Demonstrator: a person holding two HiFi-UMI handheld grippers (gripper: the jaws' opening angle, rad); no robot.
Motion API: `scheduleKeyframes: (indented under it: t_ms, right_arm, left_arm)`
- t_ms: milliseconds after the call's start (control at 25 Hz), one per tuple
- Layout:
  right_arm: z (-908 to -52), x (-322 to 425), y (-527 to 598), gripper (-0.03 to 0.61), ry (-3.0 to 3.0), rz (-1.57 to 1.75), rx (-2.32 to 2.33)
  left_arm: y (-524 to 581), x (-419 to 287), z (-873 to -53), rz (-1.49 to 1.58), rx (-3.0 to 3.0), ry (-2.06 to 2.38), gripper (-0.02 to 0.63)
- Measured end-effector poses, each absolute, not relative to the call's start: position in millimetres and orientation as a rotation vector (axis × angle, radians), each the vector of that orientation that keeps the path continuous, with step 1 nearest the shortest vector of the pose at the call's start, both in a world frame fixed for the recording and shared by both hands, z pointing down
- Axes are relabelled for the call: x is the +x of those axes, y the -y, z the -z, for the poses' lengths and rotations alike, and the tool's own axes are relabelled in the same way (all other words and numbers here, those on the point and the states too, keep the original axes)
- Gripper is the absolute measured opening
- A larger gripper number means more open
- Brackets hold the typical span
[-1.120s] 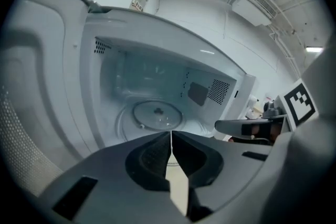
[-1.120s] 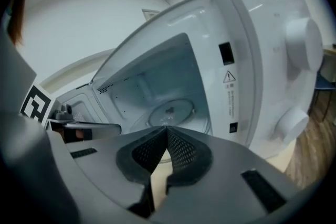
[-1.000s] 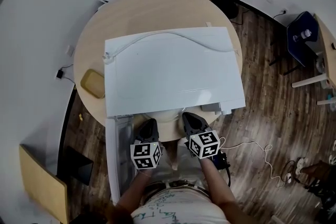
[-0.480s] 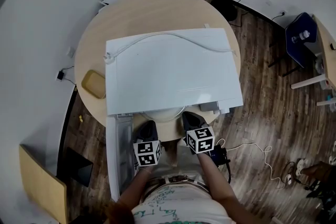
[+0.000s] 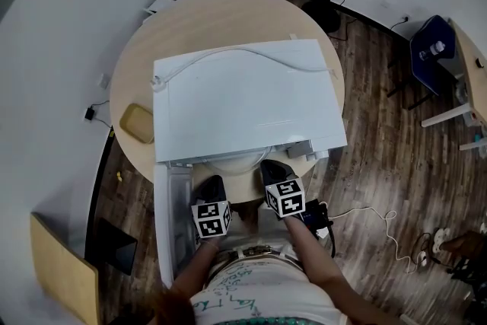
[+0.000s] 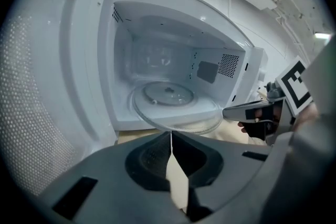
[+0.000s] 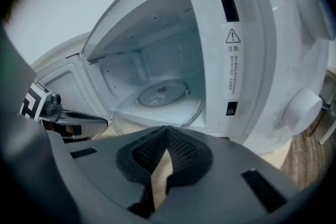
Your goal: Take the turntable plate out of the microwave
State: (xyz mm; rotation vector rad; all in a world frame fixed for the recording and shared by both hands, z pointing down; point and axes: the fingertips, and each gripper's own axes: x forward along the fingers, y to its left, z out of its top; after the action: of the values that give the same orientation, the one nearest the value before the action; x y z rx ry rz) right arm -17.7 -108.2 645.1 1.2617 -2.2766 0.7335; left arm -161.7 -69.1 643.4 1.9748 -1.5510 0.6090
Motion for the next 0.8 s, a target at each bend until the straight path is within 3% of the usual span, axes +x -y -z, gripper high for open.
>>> scheduleKeyframes:
  t_ms: [240,400,480,520,600,800]
  right_arm:
    - [-644,-16,112,-0.009,2.283,-0.749,1.260]
    - [-641,-12,116,-0.009,2.309,-0.835,1.292]
    - [-642,-10,119,0.028,2.324,-0.917,1.306]
    - [-642,-9,120,0.032,2.331,-0.956,1.312]
    - [-642,-7,121,0.035,2.344,-1.026,1.327]
    - [-640,-7,117,0.098,2.367,-1.178,1.354]
  left_arm:
    - [75,-163,-639,-0.548,1.954,1.554,0.017]
    - [81,-165,-633,-0.330,1.857,1.545,0.018]
    - [84,-165,-629,-0.240,1.825,1.538,0.020]
    - [85,-165,-629,-0.212,1.808,1.534,0.029]
    - [85,-165,-631,-0.168,1.755,1.524,0.116]
    - [85,-172,-635,-0.022,1.647,1.513,0.168]
